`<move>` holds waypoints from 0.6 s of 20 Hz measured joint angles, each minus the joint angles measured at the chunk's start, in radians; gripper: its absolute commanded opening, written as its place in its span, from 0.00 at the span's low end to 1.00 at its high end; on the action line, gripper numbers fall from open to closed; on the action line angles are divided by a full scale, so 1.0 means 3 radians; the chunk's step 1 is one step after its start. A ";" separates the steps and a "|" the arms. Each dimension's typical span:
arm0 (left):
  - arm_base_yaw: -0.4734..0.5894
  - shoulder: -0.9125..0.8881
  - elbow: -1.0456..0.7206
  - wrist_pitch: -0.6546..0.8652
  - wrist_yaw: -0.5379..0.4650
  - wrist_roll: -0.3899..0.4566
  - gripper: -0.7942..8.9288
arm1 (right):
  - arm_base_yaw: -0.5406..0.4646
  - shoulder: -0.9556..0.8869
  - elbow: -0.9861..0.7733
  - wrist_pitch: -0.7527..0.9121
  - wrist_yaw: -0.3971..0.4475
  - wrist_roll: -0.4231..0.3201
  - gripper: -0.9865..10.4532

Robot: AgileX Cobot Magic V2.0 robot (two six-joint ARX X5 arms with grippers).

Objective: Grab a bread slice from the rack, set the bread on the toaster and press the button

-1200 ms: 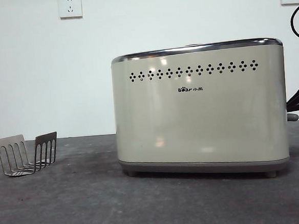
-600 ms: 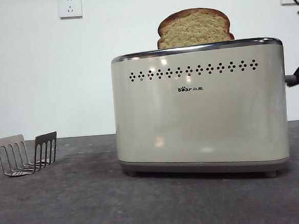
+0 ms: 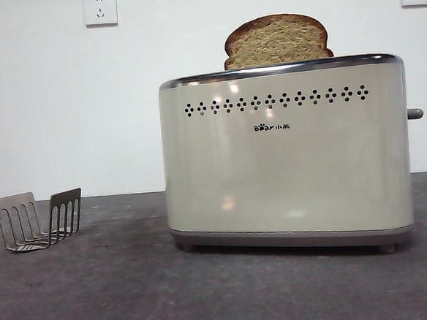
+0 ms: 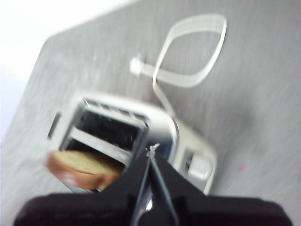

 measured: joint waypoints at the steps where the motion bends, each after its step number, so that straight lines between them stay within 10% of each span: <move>1: 0.0000 0.0000 0.0000 0.0000 0.0000 0.0000 0.08 | 0.0000 -0.0100 0.0150 -0.0062 0.0060 -0.0019 0.08; 12: 0.0000 0.0186 0.0000 0.0000 0.0000 0.0001 0.08 | 0.0000 -0.0408 0.1535 -0.0514 0.0502 -0.0078 0.09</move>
